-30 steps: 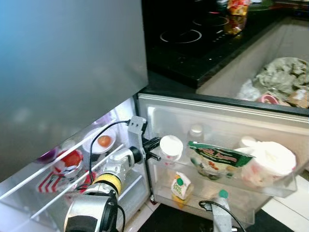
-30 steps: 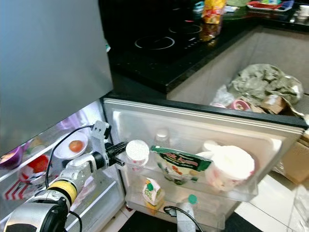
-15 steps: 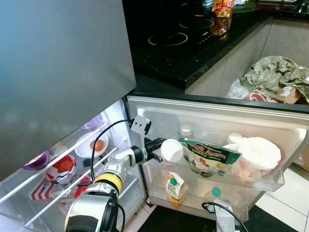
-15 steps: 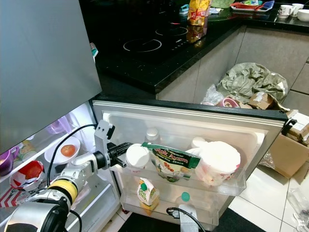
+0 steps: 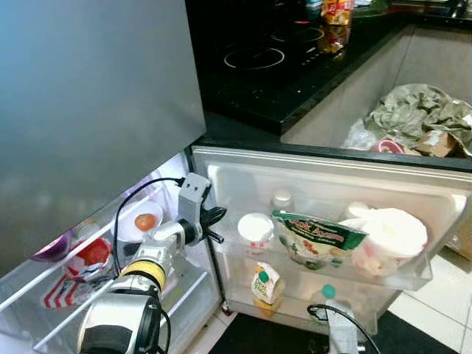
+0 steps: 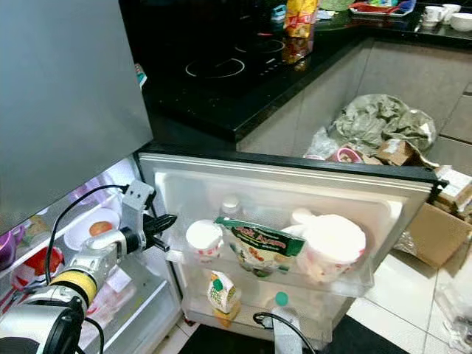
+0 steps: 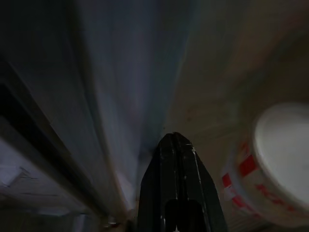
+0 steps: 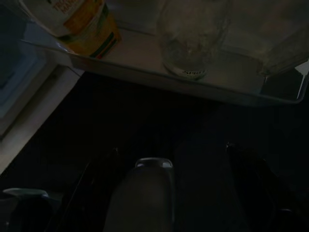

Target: Restocking fridge

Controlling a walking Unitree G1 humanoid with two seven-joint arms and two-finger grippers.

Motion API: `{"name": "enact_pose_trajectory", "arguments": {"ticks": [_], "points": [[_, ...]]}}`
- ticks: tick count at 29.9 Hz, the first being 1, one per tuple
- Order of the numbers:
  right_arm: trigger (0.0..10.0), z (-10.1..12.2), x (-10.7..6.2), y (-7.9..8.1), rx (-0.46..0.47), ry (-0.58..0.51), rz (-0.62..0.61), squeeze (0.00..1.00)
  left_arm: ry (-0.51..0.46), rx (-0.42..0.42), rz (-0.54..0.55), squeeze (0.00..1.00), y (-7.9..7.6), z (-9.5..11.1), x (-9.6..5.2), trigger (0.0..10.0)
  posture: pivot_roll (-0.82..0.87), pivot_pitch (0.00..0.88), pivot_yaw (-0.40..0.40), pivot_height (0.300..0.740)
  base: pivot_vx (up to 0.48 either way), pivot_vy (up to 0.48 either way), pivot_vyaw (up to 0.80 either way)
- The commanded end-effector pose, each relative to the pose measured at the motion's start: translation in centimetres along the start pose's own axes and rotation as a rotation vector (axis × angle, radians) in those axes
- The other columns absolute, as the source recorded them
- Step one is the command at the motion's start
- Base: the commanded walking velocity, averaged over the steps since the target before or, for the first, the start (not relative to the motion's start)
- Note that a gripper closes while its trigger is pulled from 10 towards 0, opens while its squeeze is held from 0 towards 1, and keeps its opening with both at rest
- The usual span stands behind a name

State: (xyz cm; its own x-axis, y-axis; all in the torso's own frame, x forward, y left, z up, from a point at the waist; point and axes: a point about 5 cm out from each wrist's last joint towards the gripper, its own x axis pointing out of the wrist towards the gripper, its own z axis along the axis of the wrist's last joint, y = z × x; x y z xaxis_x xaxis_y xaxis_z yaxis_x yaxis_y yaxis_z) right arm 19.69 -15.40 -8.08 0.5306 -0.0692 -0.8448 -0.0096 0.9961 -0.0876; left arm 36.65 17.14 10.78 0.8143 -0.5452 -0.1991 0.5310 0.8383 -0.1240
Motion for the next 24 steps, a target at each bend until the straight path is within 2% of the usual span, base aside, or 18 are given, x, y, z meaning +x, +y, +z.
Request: {"name": "enact_pose_trajectory", "arguments": {"ticks": [1, 3, 4, 5, 6, 7, 9, 10, 11, 12, 13, 18, 19, 20, 21, 22, 23, 24], "points": [[10.0, -0.6, 0.0, 0.2, 0.007, 0.021, 0.007, 0.0, -0.067, -0.074, -0.033, 0.0, 1.8, 1.4, -1.5, 10.0, -0.19, 0.078, 0.069, 0.74, 0.0, 0.0, 0.0], [10.0, -0.6, 0.0, 0.2, 0.008, 0.021, 0.008, 0.0, -0.053, -0.096, -0.066, 0.0, 1.6, 1.1, -1.6, 10.0, -0.19, 0.078, 0.069, 0.74, 0.0, 0.0, 0.0], [10.0, -0.6, 0.0, 0.2, 0.009, 0.021, 0.01, 0.0, -0.014, -0.088, -0.169, 0.0, 0.9, 0.4, -1.8, 10.0, -0.19, 0.077, 0.072, 0.74, 0.0, 0.0, 0.0], [10.0, -0.7, -0.1, 0.3, 0.015, 0.023, 0.017, 0.0, 0.113, -0.042, -0.382, 0.0, -0.7, -2.3, -2.7, 10.0, -0.19, 0.078, 0.074, 0.74, 0.0, 0.0, 0.0], [10.0, -0.7, -0.1, 0.3, 0.015, 0.023, 0.017, 0.0, 0.113, -0.042, -0.382, 0.0, -0.7, -2.3, -2.7, 10.0, -0.19, 0.078, 0.074, 0.74, 0.0, 0.0, 0.0], [10.0, -0.7, -0.1, 0.3, 0.017, 0.024, 0.019, 0.0, 0.161, -0.027, -0.454, 0.0, -1.3, -3.4, -3.1, 10.0, -0.19, 0.078, 0.074, 0.74, 0.0, 0.0, 0.0], [10.0, -0.8, -0.1, 0.4, 0.021, 0.027, 0.027, 0.0, 0.25, -0.06, -0.582, 0.0, -2.3, -5.2, -4.1, 10.0, -0.19, 0.08, 0.078, 0.74, 0.0, 0.0, 0.0], [10.0, -0.8, -0.1, 0.4, 0.022, 0.028, 0.03, 0.0, 0.272, -0.079, -0.615, 0.0, -2.5, -5.6, -4.4, 10.0, -0.19, 0.08, 0.078, 0.74, 0.0, 0.0, 0.0], [10.0, -0.9, -0.1, 0.3, 0.024, 0.031, 0.034, 0.0, 0.335, -0.117, -0.656, 0.0, -2.7, -6.3, -4.9, 10.0, -0.19, 0.08, 0.078, 0.74, 0.0, 0.0, 0.0], [10.0, -0.9, -0.1, 0.3, 0.024, 0.031, 0.034, 0.0, 0.335, -0.117, -0.656, 0.0, -2.7, -6.3, -4.9, 10.0, -0.19, 0.08, 0.078, 0.74, 0.0, 0.0, 0.0], [10.0, -1.2, -0.1, 0.4, 0.026, 0.043, 0.051, 0.0, 0.445, -0.127, -0.711, 0.0, -3.0, -7.5, -5.8, 10.0, -0.19, 0.081, 0.075, 0.74, 0.0, 0.0, 0.0], [10.0, -1.4, -0.1, 0.5, 0.02, 0.052, 0.067, 0.0, 0.53, -0.078, -0.7, 0.0, -2.8, -8.5, -6.4, 10.0, -0.19, 0.081, 0.073, 0.74, 0.0, 0.0, 0.0], [10.0, -1.5, -0.1, 0.4, 0.018, 0.053, 0.067, 0.0, 0.566, -0.029, -0.652, 0.0, -2.5, -9.2, -6.6, 10.0, -0.19, 0.081, 0.072, 0.74, 0.0, 0.0, 0.0], [10.0, -1.5, -0.1, 0.4, 0.018, 0.053, 0.067, 0.0, 0.566, -0.029, -0.652, 0.0, -2.5, -9.2, -6.6, 10.0, -0.19, 0.081, 0.072, 0.74, 0.0, 0.0, 0.0], [10.0, -1.5, -0.1, 0.3, 0.017, 0.054, 0.064, 0.0, 0.586, 0.008, -0.581, 0.0, -2.1, -9.9, -6.8, 10.0, -0.19, 0.081, 0.072, 0.74, 0.0, 0.0, 0.0], [10.0, -1.5, -0.1, 0.3, 0.017, 0.054, 0.064, 0.0, 0.586, 0.008, -0.581, 0.0, -2.1, -9.9, -6.8, 10.0, -0.19, 0.081, 0.072, 0.74, 0.0, 0.0, 0.0], [10.0, -1.6, -0.1, 0.2, 0.018, 0.052, 0.055, 0.0, 0.567, 0.045, -0.488, 0.0, -1.8, -10.4, -6.8, 10.0, -0.19, 0.076, 0.071, 0.74, 0.0, 0.0, 0.0], [10.0, -1.6, -0.1, 0.2, 0.018, 0.052, 0.055, 0.0, 0.567, 0.045, -0.488, 0.0, -1.8, -10.4, -6.8, 10.0, -0.19, 0.076, 0.071, 0.74, 0.0, 0.0, 0.0]]}}
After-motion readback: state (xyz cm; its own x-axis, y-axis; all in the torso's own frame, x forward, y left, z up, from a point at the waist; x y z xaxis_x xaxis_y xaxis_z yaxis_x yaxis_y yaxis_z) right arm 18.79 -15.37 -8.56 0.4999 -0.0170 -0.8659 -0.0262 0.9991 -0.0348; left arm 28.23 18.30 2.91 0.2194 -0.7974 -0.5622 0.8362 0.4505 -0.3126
